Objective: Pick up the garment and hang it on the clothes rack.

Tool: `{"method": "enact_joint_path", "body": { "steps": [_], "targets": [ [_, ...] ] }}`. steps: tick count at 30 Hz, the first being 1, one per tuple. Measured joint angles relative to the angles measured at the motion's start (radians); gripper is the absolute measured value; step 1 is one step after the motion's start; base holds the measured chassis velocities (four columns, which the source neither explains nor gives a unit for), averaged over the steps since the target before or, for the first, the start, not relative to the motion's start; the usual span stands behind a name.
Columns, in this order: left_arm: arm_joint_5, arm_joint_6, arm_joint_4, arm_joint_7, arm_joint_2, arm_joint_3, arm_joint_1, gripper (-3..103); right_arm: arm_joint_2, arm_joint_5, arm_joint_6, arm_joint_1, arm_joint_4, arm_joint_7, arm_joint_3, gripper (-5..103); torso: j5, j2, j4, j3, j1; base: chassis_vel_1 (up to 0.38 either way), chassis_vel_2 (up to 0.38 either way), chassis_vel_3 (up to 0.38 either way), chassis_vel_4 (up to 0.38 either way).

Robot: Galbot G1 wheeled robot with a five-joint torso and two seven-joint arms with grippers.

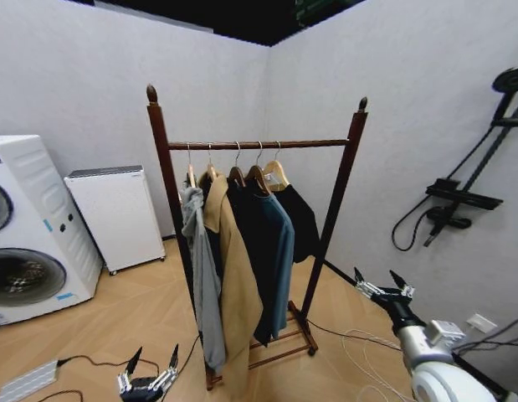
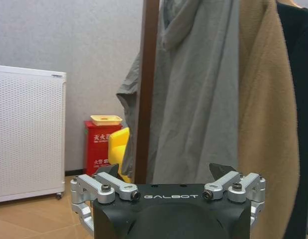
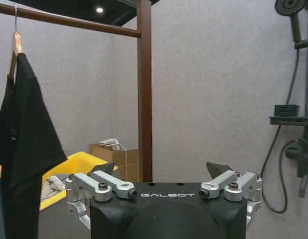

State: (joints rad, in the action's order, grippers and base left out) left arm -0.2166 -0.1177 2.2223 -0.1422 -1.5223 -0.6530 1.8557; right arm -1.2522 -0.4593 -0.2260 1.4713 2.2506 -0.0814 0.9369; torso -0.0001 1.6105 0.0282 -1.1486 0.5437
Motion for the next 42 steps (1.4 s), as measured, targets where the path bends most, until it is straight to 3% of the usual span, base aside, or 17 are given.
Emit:
{"method": "enact_joint_path", "body": {
  "steps": [42],
  "targets": [
    [0.000,0.000,0.000,0.000,0.000,0.000,0.000,100,0.058,-0.021,0.061,0.020,-0.028,0.029,0.030,100,0.0000,0.000,0.0001,0.000,0.000,-0.079,-0.155,-0.153,-0.082]
  ]
}}
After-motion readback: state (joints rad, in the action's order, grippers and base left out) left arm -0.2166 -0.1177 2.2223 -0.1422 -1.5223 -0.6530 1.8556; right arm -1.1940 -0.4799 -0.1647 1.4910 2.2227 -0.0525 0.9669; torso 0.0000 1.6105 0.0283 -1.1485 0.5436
